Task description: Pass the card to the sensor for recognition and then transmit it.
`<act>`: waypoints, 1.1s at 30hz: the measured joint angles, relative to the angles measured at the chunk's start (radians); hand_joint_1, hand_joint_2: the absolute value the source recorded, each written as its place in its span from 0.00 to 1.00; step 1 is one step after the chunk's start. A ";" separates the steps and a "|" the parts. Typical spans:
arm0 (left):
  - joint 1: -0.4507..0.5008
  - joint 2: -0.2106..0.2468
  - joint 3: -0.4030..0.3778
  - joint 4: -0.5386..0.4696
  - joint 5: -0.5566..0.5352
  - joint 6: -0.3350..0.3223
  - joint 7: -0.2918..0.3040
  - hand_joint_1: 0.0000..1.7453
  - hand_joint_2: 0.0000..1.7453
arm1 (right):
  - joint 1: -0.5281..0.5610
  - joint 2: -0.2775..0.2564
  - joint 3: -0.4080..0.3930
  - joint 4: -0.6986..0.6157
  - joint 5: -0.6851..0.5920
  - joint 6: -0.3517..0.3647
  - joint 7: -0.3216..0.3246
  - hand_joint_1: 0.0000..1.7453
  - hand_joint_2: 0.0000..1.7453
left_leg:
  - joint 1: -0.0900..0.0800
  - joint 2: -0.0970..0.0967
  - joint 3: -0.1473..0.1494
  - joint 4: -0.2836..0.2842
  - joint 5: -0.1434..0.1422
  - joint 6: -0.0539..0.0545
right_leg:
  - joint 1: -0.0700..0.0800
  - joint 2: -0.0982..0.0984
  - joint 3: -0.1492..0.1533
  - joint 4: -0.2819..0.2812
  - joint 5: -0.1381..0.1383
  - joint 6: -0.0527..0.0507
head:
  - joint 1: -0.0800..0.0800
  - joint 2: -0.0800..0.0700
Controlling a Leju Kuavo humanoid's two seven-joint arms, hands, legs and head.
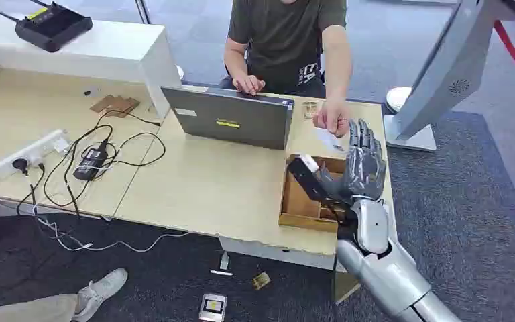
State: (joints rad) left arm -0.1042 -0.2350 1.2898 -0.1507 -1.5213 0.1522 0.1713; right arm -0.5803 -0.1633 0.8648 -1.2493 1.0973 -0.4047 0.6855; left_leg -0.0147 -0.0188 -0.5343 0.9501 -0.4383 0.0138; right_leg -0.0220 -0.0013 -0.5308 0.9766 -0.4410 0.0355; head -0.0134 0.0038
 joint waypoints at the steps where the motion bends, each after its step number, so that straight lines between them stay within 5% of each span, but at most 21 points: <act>1: 0.000 0.000 0.000 0.000 0.000 0.000 0.000 0.00 1.00 | 0.000 0.000 0.003 0.005 0.034 0.005 0.003 0.00 1.00 | 0.000 0.000 0.000 0.000 0.000 0.000 | 0.000 0.000 0.000 0.000 0.000 0.000 | 0.000 0.000; 9: 0.000 0.001 0.000 0.000 -0.003 -0.003 0.002 0.00 1.00 | 0.021 -0.014 0.003 0.042 0.227 0.061 0.013 0.01 1.00 | 0.000 0.001 0.000 0.000 0.000 0.000 | 0.000 0.000 -0.001 0.000 0.000 0.000 | 0.000 0.000; 10: 0.001 0.002 0.000 0.000 -0.003 -0.003 0.002 0.00 1.00 | 0.030 -0.014 -0.004 0.043 0.245 0.066 0.013 0.90 1.00 | 0.000 0.001 0.000 0.000 0.000 0.000 | 0.000 0.000 -0.001 0.000 0.000 0.000 | 0.000 0.000; 11: 0.001 0.002 0.000 0.000 -0.004 -0.003 0.002 0.00 1.00 | 0.037 -0.015 -0.010 0.043 0.254 0.068 0.013 0.96 1.00 | 0.000 0.001 0.000 0.000 0.000 0.000 | 0.000 0.000 -0.001 0.000 0.000 0.000 | 0.000 0.000; 21: 0.001 0.004 0.000 0.000 -0.006 -0.010 -0.002 0.00 1.00 | 0.091 -0.022 -0.061 0.036 0.237 0.059 0.013 1.00 1.00 | 0.000 0.002 0.000 0.000 0.000 0.000 | 0.000 0.001 -0.001 0.000 0.000 0.000 | 0.000 0.000; 28: 0.001 0.004 0.000 0.000 -0.006 -0.010 -0.002 0.00 1.00 | 0.106 -0.028 -0.082 0.032 0.110 -0.088 0.010 1.00 1.00 | 0.000 0.002 0.000 0.000 0.000 0.000 | 0.000 0.001 0.000 0.000 0.000 0.000 | 0.000 0.000; 31: 0.001 0.004 0.000 0.000 -0.006 -0.009 -0.002 0.00 1.00 | 0.120 -0.028 -0.089 0.021 -0.087 -0.255 -0.075 1.00 1.00 | 0.000 0.002 0.000 0.000 -0.001 0.000 | 0.000 0.001 0.000 0.000 0.000 0.000 | 0.000 0.000; 33: 0.002 0.004 0.000 0.000 -0.006 -0.008 -0.002 0.00 1.00 | 0.143 -0.016 -0.123 -0.003 -0.175 -0.264 -0.222 1.00 1.00 | 0.000 0.002 0.001 0.000 -0.001 0.000 | 0.000 0.001 0.000 0.000 0.000 0.000 | 0.000 0.000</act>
State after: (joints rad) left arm -0.1025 -0.2308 1.2898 -0.1507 -1.5278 0.1446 0.1694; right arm -0.4377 -0.1789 0.7415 -1.2521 0.9219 -0.6684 0.4634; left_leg -0.0145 -0.0171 -0.5338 0.9505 -0.4388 0.0136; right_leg -0.0218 -0.0005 -0.5311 0.9766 -0.4409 0.0355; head -0.0134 0.0038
